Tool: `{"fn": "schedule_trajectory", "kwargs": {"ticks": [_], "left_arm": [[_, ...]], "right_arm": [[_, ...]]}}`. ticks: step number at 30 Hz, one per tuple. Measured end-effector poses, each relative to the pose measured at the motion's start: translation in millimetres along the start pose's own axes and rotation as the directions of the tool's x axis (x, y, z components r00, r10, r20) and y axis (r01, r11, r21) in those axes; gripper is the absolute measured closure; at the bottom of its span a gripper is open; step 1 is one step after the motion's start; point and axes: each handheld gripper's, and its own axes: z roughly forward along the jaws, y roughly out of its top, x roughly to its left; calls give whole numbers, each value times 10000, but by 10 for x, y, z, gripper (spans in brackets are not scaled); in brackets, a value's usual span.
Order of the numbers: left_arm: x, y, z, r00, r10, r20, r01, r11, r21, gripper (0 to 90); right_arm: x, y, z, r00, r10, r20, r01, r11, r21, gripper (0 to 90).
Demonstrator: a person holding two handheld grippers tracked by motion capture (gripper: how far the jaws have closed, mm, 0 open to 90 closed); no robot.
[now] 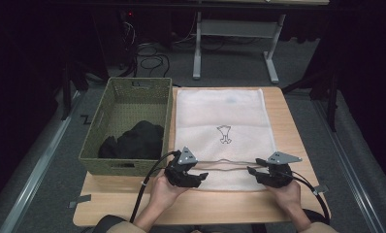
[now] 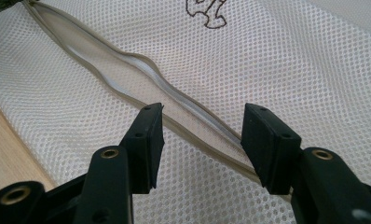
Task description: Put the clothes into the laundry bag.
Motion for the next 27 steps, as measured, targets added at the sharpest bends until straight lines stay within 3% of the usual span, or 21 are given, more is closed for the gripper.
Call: {"fn": "schedule_trajectory", "kwargs": {"ticks": [13, 22, 27], "left_arm": [[-103, 21, 205, 9997, 3, 230, -1, 10000, -80, 405], [-155, -41, 438, 9996, 25, 269, -24, 10000, -61, 405], [-161, -81, 556, 9999, 48, 111, -46, 9998, -193, 406]], "right_arm": [[0, -4, 3, 10000, 9, -9, -9, 10000, 48, 495], [3, -9, 16, 10000, 15, -53, -14, 9999, 106, 497], [4, -13, 27, 10000, 31, -57, -30, 9999, 128, 497]]}}
